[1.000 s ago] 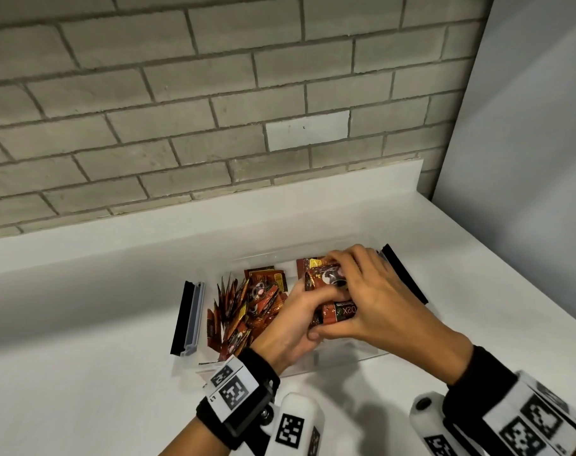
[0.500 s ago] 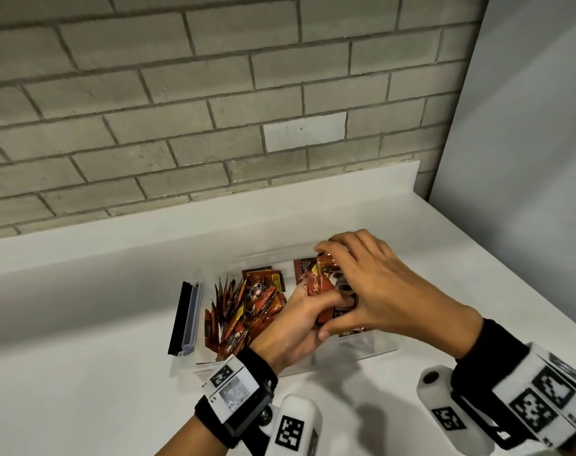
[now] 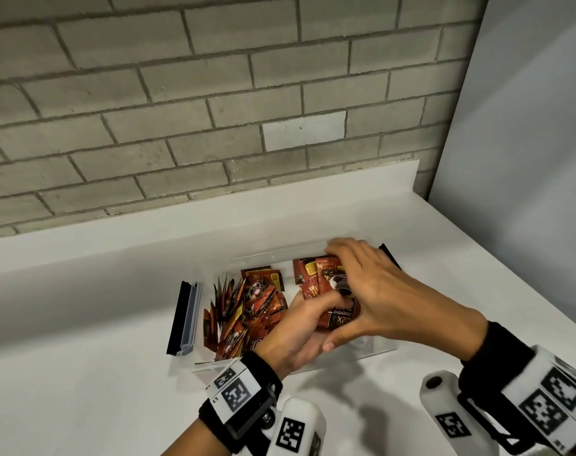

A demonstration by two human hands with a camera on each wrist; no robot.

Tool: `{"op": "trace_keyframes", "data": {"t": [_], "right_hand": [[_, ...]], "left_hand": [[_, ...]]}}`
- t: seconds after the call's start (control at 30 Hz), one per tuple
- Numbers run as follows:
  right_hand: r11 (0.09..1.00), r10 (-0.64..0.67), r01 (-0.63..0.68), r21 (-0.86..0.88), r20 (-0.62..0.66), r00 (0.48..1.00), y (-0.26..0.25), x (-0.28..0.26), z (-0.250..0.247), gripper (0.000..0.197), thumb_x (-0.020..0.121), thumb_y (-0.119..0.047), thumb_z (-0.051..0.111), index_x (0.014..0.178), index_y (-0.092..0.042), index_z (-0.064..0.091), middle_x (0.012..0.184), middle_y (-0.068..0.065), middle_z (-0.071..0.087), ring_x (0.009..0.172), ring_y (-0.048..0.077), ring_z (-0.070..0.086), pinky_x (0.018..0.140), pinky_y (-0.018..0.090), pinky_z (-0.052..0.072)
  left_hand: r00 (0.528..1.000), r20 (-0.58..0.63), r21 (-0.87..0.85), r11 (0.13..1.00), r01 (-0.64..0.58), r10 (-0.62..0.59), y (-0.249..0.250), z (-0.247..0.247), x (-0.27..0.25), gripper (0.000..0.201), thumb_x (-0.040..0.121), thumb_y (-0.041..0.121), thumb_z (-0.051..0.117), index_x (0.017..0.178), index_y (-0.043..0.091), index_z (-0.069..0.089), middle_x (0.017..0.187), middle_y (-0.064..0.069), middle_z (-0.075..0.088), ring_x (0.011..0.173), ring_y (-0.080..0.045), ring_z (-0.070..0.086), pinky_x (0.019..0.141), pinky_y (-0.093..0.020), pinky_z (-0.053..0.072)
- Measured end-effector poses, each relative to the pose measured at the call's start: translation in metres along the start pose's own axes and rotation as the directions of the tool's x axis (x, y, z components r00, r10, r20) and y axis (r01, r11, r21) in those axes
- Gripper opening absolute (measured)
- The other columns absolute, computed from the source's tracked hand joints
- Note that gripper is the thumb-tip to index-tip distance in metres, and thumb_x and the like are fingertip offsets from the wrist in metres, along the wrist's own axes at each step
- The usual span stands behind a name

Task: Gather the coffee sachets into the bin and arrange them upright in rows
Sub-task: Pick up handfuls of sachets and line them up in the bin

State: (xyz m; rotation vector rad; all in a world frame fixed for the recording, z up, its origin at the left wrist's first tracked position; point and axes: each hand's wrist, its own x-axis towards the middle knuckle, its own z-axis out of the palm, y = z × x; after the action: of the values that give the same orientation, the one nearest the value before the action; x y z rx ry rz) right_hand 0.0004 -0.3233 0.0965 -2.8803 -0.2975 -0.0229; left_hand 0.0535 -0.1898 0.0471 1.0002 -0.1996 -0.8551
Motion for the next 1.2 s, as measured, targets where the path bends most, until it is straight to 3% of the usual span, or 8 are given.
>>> {"op": "trace_keyframes", "data": {"t": [0.1, 0.17, 0.3, 0.5, 0.73, 0.9, 1.07, 1.2], "right_hand": [[0.994, -0.105, 0.105, -0.026, -0.028, 0.994, 0.001, 0.001, 0.005, 0.114, 0.066, -0.067, 0.069, 0.146, -0.044, -0.010, 0.126, -0.004, 0.033, 0.116, 0.010, 0.032, 0.103, 0.026, 0.030], [0.993, -0.118, 0.116, -0.034, -0.040, 0.992, 0.002, 0.002, 0.003, 0.103, 0.070, -0.065, 0.066, 0.144, -0.053, -0.003, 0.110, -0.007, 0.030, 0.105, 0.010, 0.031, 0.093, 0.026, 0.038], [0.991, -0.073, 0.080, 0.103, -0.064, 0.995, 0.006, 0.001, 0.003, 0.092, 0.068, -0.061, 0.072, 0.143, -0.029, 0.030, 0.116, -0.008, 0.030, 0.114, 0.009, 0.032, 0.100, 0.030, 0.041], [0.983, -0.077, 0.083, 0.165, -0.039, 0.996, 0.004, -0.004, 0.004, 0.097, 0.073, -0.052, 0.074, 0.148, -0.027, 0.019, 0.134, -0.012, 0.035, 0.122, -0.001, 0.029, 0.108, 0.021, 0.031], [0.970, -0.041, 0.037, 0.241, 0.010, 0.999, 0.012, -0.006, 0.007, 0.113, 0.068, -0.048, 0.080, 0.150, -0.033, 0.005, 0.141, -0.013, 0.028, 0.122, -0.009, 0.022, 0.111, 0.018, 0.026], [0.972, -0.072, 0.050, 0.228, 0.086, 0.994, 0.013, -0.008, 0.009, 0.117, 0.064, -0.048, 0.083, 0.150, -0.030, 0.006, 0.140, -0.015, 0.023, 0.123, -0.010, 0.020, 0.110, 0.012, 0.022], [0.968, -0.054, 0.009, 0.252, 0.173, 0.983, 0.006, -0.007, 0.014, 0.133, 0.059, -0.063, 0.079, 0.150, -0.031, -0.012, 0.151, -0.018, 0.005, 0.142, 0.003, 0.005, 0.118, 0.027, 0.019], [0.957, -0.001, -0.025, 0.289, 0.089, 0.996, 0.004, -0.002, 0.025, 0.124, 0.070, -0.058, 0.074, 0.150, -0.029, -0.017, 0.153, -0.012, 0.008, 0.142, 0.003, 0.008, 0.117, 0.027, 0.022]], "left_hand": [[0.999, 0.039, 0.023, 1.000, -0.019, 0.018, 0.000, 0.000, 0.001, 0.020, 0.073, -0.006, 0.059, 0.089, 0.003, 0.067, 0.085, -0.017, 0.065, 0.083, -0.027, 0.068, 0.069, -0.041, 0.054], [0.999, 0.037, 0.032, 0.999, -0.031, 0.029, 0.003, -0.001, 0.000, 0.024, 0.072, -0.002, 0.064, 0.094, 0.006, 0.067, 0.089, -0.017, 0.065, 0.087, -0.027, 0.067, 0.074, -0.042, 0.049], [0.991, 0.134, -0.166, 0.986, 0.017, 0.006, 0.008, -0.011, -0.002, 0.051, 0.064, 0.028, 0.083, 0.107, 0.006, 0.068, 0.099, -0.013, 0.064, 0.094, -0.026, 0.063, 0.079, -0.039, 0.046], [0.991, 0.090, -0.259, 0.959, 0.117, -0.097, 0.009, -0.012, -0.005, 0.070, 0.089, 0.062, 0.044, 0.126, 0.005, 0.061, 0.129, -0.024, 0.058, 0.126, -0.038, 0.050, 0.113, -0.056, 0.027], [0.979, 0.205, -0.319, 0.944, 0.078, -0.012, 0.006, -0.025, -0.011, 0.050, 0.056, 0.013, 0.087, 0.102, -0.002, 0.072, 0.099, -0.017, 0.068, 0.090, -0.026, 0.067, 0.088, -0.045, 0.053], [0.993, 0.100, -0.208, 0.974, 0.089, -0.070, 0.008, -0.022, -0.015, 0.026, 0.073, -0.007, 0.061, 0.098, -0.003, 0.059, 0.083, -0.014, 0.066, 0.077, -0.021, 0.065, 0.074, -0.035, 0.057], [0.996, -0.090, -0.024, 1.000, 0.004, -0.006, 0.006, -0.014, -0.014, 0.012, 0.094, 0.001, 0.044, 0.093, 0.000, 0.056, 0.073, -0.009, 0.065, 0.064, -0.014, 0.064, 0.056, -0.028, 0.053], [0.995, -0.103, 0.008, 1.000, -0.007, 0.008, 0.001, -0.011, -0.013, 0.028, 0.098, 0.022, 0.046, 0.112, 0.001, 0.058, 0.089, -0.012, 0.070, 0.076, -0.017, 0.069, 0.061, -0.029, 0.055]]}}
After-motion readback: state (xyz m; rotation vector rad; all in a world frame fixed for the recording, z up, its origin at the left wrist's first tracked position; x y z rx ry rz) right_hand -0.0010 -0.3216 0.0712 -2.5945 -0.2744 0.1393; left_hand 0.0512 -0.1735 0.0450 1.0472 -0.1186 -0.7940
